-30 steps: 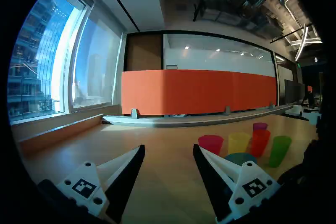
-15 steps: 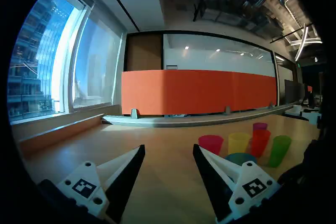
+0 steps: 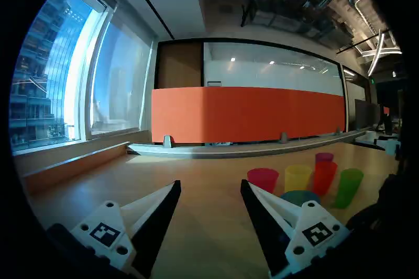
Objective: Pour water
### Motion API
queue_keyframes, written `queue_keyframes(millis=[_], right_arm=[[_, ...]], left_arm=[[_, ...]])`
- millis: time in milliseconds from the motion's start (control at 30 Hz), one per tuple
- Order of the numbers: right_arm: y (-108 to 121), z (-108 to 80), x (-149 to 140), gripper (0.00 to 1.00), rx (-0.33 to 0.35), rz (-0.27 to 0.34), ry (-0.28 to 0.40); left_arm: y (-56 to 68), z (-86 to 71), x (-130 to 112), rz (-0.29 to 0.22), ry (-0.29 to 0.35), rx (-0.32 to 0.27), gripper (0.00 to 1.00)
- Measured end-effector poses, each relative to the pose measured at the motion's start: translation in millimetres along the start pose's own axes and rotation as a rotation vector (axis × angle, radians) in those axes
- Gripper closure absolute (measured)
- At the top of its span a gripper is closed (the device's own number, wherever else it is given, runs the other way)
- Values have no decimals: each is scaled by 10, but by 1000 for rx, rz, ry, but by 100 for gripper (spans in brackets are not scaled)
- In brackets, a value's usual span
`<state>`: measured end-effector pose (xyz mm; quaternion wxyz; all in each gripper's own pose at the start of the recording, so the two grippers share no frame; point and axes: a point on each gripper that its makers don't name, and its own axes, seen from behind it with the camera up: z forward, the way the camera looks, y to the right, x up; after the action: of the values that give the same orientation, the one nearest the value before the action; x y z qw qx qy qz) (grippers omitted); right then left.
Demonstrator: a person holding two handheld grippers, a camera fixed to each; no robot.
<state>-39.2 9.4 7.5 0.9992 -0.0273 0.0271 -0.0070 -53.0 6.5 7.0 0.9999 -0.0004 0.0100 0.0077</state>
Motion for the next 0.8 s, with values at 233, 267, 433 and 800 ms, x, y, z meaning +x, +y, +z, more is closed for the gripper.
queue_keyframes(millis=[233,267,433,800], right_arm=[[0,-2,-1,1,0,0,0],[-1,-2,-1,1,0,0,0],[0,1,2,1,0,0,0],[1,7,4,1,0,0,0]], left_arm=[[-2,-1,5,0,0,0,16],[-1,0,6,0,-1,0,16],[4,0,13,0,-1,0,16],[2,-12,14,0,-2,0,16]])
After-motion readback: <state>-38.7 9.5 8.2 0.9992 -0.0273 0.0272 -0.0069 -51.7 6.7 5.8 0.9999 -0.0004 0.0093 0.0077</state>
